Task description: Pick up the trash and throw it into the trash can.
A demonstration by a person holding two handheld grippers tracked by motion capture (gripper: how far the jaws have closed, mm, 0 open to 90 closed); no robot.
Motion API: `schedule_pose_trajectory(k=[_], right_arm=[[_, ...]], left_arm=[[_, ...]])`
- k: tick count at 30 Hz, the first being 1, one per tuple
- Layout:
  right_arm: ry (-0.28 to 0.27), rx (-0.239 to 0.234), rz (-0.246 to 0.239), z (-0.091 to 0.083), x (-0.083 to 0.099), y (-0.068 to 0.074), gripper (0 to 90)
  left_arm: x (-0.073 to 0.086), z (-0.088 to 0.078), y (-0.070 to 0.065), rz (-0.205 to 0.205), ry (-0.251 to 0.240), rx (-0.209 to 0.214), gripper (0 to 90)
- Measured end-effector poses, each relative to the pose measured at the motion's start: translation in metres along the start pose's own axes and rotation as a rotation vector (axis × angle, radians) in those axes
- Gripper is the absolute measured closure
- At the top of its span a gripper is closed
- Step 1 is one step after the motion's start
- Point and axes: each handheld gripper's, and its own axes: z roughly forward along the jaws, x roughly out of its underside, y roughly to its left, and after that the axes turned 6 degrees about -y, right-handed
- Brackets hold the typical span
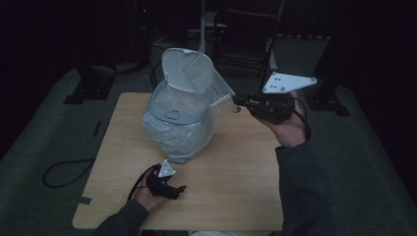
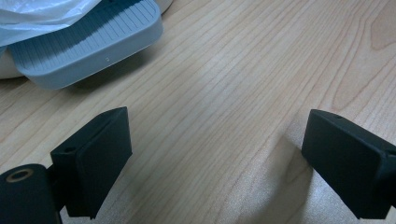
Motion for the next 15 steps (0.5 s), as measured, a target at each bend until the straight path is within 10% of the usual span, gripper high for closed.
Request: schedule_pose_trajectory(k=[15], right_arm=[[0.002,-0.015,-0.02,0.017,-0.009,0.004,83.8]], left_arm=[[0.0,0.0,0.0,-0.001,0.0,0.0,9.3]])
